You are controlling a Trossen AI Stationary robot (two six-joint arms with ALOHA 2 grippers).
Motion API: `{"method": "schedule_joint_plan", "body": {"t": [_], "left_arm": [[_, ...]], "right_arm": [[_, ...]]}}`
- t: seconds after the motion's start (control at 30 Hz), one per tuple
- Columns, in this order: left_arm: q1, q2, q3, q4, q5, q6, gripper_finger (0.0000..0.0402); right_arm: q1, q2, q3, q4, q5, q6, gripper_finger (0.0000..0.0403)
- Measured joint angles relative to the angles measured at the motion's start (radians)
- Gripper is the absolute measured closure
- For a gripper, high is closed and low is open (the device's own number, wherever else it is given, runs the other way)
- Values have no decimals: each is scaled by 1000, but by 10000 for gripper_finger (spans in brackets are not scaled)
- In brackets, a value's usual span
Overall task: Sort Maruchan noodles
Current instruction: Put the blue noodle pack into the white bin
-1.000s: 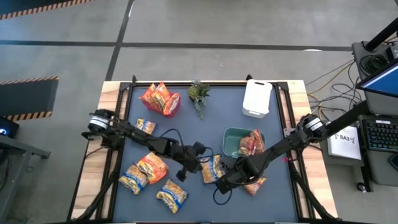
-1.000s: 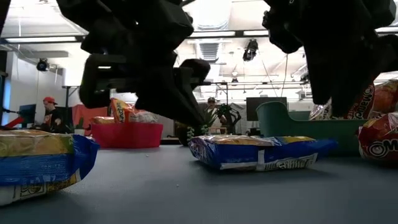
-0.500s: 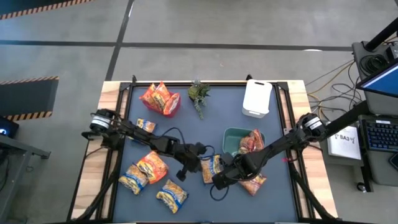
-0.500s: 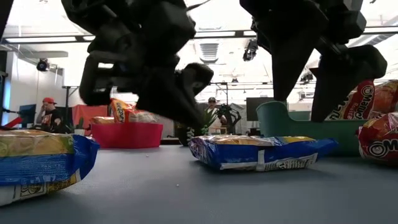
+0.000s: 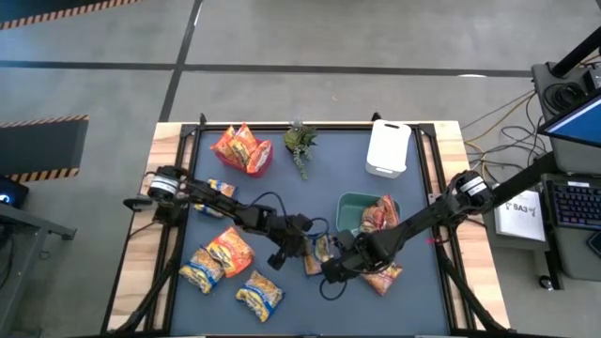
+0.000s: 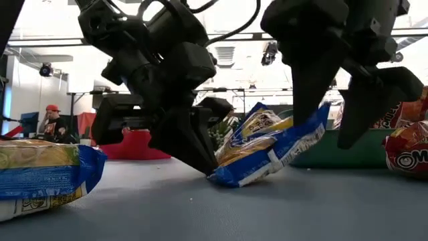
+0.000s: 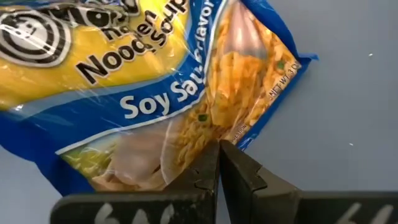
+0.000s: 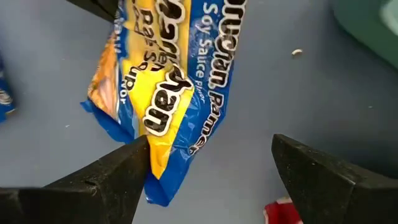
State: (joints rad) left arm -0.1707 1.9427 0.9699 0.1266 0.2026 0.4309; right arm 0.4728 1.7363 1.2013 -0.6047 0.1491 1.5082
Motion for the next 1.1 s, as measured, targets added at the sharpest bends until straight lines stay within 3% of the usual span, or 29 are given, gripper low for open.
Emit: {"method": "schedule_joint_plan", "body": {"t": [0.27, 0.57, 0.97, 1.1], "left_arm": [[8, 0, -2, -4, 5, -6, 402], [8, 1, -2, -3, 5, -13, 401], [10, 2, -4, 12, 14, -13, 402], [10, 3, -4, 13, 15, -12, 402]], "right_arm": [[0, 0, -11, 95, 45, -45, 83], [-3, 0, -19, 189, 192, -70, 86], [-16, 0, -143, 441, 241, -52, 116], [-22, 0, -154, 469, 243, -49, 142]]}}
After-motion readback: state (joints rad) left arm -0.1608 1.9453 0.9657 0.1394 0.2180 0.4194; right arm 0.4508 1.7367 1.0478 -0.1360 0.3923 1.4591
